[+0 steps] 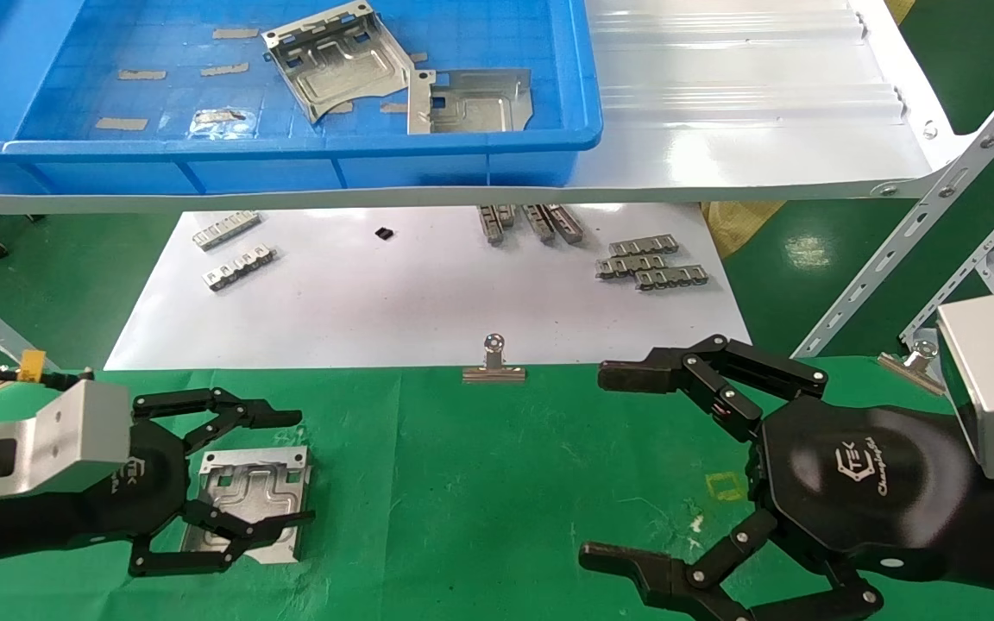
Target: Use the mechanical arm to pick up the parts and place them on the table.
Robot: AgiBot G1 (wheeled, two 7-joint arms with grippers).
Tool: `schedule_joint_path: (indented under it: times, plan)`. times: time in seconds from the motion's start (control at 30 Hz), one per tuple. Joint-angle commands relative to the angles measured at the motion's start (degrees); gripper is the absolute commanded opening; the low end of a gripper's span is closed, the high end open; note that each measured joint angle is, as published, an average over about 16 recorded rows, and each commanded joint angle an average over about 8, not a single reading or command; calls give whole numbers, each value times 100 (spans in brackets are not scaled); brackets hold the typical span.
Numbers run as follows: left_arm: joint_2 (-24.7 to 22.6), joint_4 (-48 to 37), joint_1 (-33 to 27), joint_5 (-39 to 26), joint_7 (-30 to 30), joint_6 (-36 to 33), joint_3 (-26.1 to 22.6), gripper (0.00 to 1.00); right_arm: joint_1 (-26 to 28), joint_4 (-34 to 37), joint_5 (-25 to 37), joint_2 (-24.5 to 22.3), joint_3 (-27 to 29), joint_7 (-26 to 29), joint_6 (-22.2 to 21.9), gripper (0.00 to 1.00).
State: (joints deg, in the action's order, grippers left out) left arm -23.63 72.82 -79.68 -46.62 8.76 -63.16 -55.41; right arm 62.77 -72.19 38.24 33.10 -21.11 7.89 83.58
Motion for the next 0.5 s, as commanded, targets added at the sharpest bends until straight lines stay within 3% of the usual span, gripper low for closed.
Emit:
schedule_joint_path:
  times: [0.03,0.5]
  plan:
    - [2,-138,43,330,-62,-197,49,100,-1,0,0,0,0,0,0,100]
    - [-58,-83,116,247,-126,-228,226,100,-1,1,-1,0,0,-1,0,100]
